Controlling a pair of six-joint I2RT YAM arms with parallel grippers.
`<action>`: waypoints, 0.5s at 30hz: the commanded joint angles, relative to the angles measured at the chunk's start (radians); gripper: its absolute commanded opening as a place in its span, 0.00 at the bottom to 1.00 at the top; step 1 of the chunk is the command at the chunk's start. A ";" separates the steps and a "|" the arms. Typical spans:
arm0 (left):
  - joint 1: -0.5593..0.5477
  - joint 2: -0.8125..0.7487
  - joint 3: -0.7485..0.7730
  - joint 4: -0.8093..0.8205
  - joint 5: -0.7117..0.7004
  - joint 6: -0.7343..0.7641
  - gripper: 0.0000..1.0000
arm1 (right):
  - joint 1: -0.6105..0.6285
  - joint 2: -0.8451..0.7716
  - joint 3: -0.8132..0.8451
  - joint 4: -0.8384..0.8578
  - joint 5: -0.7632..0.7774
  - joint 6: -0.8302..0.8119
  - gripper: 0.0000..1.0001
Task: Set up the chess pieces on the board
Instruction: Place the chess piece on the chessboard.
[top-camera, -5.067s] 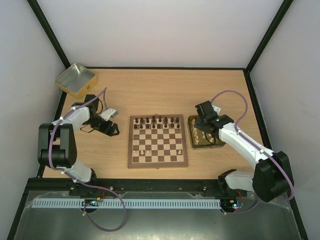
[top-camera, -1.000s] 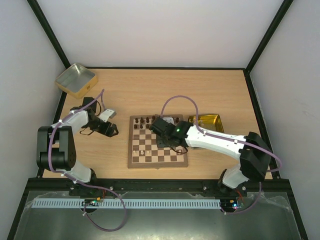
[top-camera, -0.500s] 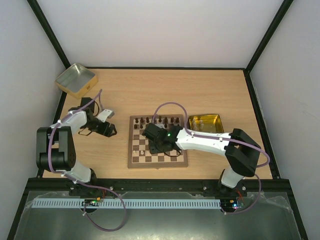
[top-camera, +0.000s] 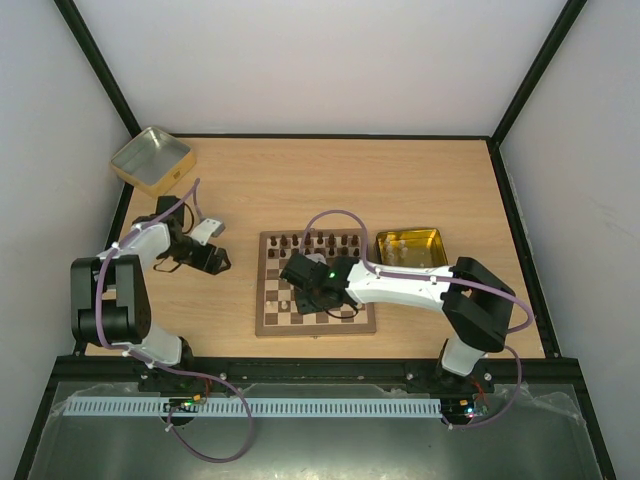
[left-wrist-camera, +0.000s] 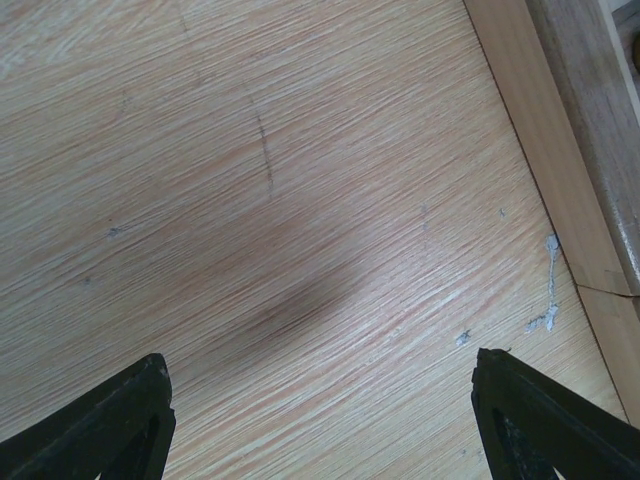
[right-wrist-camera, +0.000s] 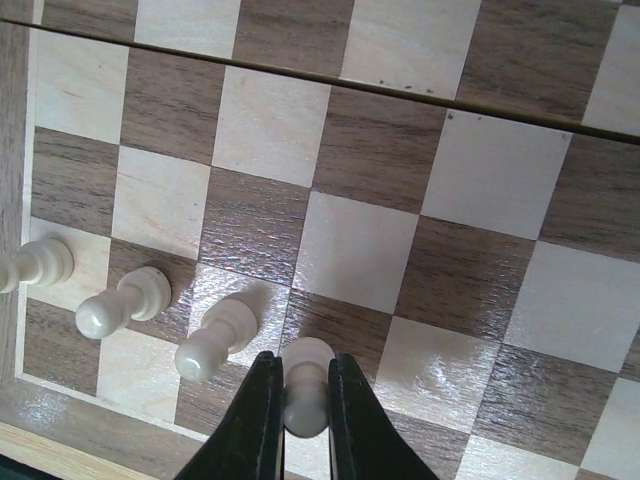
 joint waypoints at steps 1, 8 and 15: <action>0.014 -0.036 -0.014 -0.030 0.021 0.027 0.82 | 0.007 0.022 0.015 -0.020 0.032 0.009 0.06; 0.031 -0.041 -0.019 -0.041 0.027 0.042 0.82 | 0.007 0.034 0.019 -0.020 0.030 0.008 0.10; 0.035 -0.045 -0.019 -0.043 0.031 0.044 0.82 | 0.007 0.036 0.026 -0.020 0.037 0.015 0.15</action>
